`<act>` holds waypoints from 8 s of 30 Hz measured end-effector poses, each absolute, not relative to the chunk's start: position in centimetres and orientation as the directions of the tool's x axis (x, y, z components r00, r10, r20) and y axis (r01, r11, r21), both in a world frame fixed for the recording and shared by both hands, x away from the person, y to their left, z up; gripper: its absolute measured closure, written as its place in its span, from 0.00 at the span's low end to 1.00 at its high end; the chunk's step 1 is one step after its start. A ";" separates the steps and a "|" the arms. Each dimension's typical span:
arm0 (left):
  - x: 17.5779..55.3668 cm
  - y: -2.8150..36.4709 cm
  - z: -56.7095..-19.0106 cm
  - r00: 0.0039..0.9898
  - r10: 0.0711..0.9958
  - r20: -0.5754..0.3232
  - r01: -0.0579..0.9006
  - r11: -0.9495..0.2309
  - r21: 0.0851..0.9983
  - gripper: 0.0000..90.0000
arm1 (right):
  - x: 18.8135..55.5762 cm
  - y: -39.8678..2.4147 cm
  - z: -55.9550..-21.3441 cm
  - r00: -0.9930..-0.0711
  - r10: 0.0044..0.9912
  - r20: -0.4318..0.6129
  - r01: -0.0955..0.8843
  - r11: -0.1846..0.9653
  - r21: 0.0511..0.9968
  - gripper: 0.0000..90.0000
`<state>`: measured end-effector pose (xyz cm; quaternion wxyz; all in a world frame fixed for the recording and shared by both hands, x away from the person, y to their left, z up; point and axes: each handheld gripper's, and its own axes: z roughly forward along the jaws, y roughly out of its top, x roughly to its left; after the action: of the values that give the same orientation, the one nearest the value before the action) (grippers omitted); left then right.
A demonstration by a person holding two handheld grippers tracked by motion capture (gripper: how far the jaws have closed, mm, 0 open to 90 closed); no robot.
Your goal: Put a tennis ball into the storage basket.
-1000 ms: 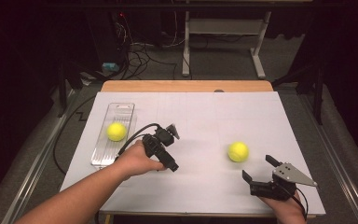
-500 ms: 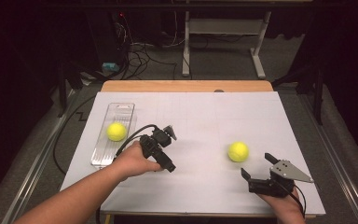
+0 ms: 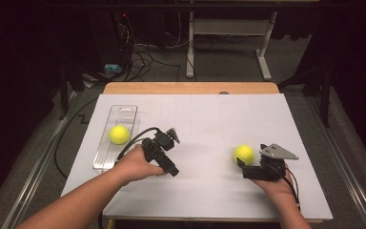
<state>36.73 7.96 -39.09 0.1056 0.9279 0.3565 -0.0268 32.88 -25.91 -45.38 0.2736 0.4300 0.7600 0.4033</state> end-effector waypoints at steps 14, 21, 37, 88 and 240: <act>36.7 7.2 -39.6 0.757 0.640 -0.128 0.653 -0.742 0.151 0.01 | 35.0 -24.9 -46.5 -0.514 0.858 -0.023 0.531 0.339 0.776 0.22; 36.6 7.3 -39.4 0.753 0.646 -0.127 0.658 -0.737 0.155 0.01 | 35.0 -24.8 -46.5 -0.521 0.854 -0.006 0.532 0.330 0.780 0.30; 36.3 6.7 -37.6 0.759 0.641 -0.112 0.650 -0.739 0.174 0.01 | 32.0 -24.8 -46.2 -0.547 0.837 -0.017 0.420 0.292 0.860 0.30; 35.8 1.2 -35.1 0.812 0.566 -0.142 0.584 -0.788 0.195 0.01 | 28.3 -15.0 -46.4 -0.762 0.647 -0.014 0.283 0.352 0.892 0.30; 39.3 23.2 -36.1 0.479 0.877 -0.038 0.875 -0.473 0.100 0.05 | 27.2 -31.2 -46.4 -0.461 0.887 -0.022 0.348 0.204 0.915 0.00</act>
<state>39.33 23.19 -36.14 0.0528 0.8582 0.5105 0.0093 27.20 -31.20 -46.43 0.2915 0.4295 0.7191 0.4620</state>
